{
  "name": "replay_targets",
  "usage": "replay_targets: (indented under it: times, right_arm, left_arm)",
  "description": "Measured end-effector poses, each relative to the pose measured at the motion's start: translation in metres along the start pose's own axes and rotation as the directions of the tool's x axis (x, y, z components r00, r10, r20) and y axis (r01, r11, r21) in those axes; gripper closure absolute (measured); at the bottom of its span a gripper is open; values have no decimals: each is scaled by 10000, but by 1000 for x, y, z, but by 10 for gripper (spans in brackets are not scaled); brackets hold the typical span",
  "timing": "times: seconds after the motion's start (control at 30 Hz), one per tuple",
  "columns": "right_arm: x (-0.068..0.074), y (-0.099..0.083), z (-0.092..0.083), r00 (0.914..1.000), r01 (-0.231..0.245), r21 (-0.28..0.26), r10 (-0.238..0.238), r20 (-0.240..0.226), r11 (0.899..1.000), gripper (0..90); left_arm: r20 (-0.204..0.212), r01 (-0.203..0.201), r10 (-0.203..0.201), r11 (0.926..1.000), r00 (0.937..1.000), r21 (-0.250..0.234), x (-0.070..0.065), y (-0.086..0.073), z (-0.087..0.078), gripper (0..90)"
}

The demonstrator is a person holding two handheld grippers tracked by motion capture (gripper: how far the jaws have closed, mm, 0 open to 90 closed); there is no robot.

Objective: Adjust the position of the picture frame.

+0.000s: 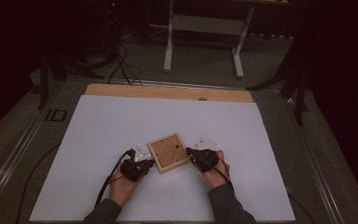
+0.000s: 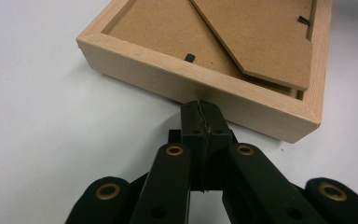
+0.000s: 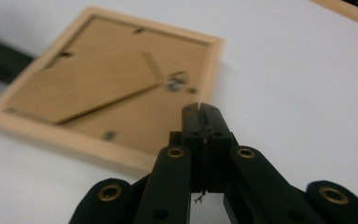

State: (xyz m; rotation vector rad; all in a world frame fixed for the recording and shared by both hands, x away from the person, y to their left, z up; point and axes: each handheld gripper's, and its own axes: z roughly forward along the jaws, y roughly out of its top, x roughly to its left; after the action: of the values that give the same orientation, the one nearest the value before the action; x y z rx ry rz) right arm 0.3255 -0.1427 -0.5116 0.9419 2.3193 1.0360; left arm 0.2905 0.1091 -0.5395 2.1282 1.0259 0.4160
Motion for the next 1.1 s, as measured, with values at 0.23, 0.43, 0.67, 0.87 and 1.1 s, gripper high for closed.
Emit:
replay_targets:
  times: [0.23, 0.43, 0.67, 0.87, 1.1]
  right_arm:
    - [-16, -8, 3, 9964, -689, 327, 671, 524, 9971, 895]
    - [-13, -11, 7, 9980, -544, 688, 520, 352, 9961, 896]
    - [-14, -15, 3, 9971, -754, 794, 748, 106, 9940, 897]
    - [-9, -16, 1, 9974, -720, 814, 723, -17, 9941, 896]
    - [-1, -17, -2, 9968, -683, 753, 711, -354, 9948, 897]
  left_arm:
    - [-12, -29, 29, 10000, 10000, 56, 0, 4, 3, 897]
    - [-34, 35, -35, 10000, 10000, 51, 1, 8, 8, 897]
    - [-102, 108, -107, 9999, 9999, 95, 6, 12, 11, 897]
    - [30, 365, -365, 9993, 9993, 60, 10, 10, 8, 897]
    - [290, 393, -395, 9992, 9988, 57, 10, 3, -5, 895]
